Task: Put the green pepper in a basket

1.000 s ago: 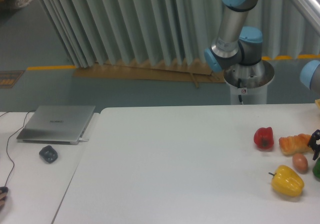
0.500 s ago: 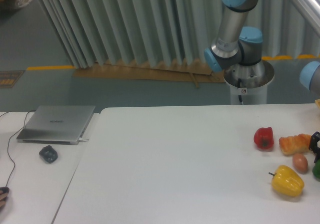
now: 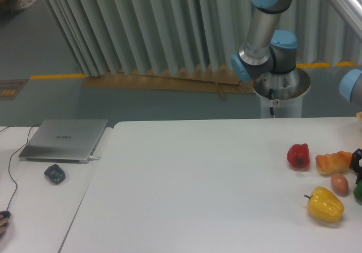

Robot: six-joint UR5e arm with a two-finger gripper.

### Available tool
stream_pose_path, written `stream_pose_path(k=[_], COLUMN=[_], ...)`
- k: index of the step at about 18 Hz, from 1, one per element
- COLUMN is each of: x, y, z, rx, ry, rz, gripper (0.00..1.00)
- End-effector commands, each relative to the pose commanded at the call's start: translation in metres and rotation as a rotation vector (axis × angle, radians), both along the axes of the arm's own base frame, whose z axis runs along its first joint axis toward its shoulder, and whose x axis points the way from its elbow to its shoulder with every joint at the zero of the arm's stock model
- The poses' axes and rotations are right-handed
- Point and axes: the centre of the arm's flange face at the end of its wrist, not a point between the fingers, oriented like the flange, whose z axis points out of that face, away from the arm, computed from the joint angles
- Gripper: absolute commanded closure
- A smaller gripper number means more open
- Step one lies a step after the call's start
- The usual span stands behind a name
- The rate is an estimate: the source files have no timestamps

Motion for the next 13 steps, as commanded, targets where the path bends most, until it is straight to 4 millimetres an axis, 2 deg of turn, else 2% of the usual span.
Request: stream_pose_path(k=[7, 13], x=[0.014, 0.034], y=[-0.003, -0.013], z=[0.019, 0.057], rx=[0.003, -0.009], ry=[0.01, -0.001], rz=[-0.003, -0.007], gripper=[0.41, 0.41])
